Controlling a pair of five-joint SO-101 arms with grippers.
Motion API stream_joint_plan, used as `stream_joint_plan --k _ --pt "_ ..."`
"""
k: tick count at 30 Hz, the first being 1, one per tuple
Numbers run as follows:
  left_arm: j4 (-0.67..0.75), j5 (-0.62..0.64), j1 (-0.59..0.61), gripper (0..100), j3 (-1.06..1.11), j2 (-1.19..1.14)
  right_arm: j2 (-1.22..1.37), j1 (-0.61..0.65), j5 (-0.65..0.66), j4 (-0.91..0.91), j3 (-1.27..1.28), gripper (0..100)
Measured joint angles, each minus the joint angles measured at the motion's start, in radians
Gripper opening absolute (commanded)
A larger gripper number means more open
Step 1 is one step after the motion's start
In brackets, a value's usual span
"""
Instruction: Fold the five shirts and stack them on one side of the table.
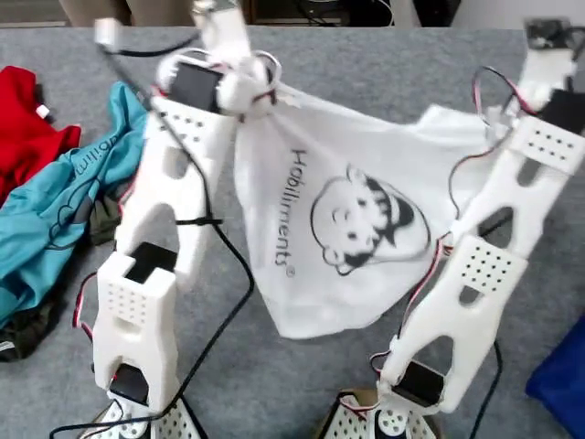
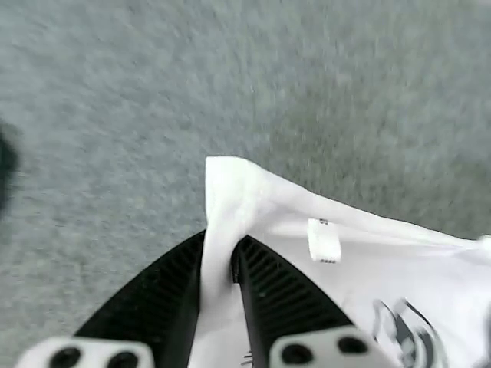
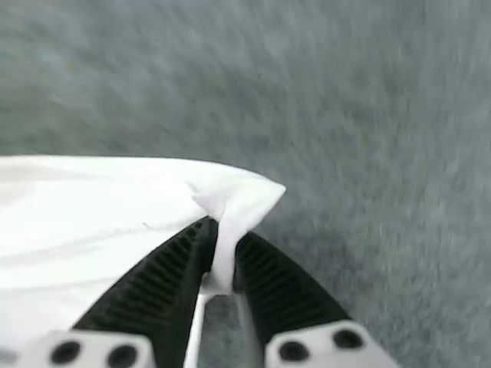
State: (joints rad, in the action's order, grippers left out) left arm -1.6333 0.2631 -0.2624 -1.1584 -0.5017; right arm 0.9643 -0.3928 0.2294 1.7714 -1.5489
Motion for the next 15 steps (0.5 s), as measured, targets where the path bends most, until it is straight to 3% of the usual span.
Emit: stream_joint_plan --k 5,15 --pt "-0.109 -0.058 0.008 2 -0.167 0.000 -0.103 0.077 -0.006 0.000 -0.002 0.4" --pt "-0.115 -0.074 0.071 2 -0.235 0.014 -0.322 0.101 -0.063 0.000 -0.003 0.4"
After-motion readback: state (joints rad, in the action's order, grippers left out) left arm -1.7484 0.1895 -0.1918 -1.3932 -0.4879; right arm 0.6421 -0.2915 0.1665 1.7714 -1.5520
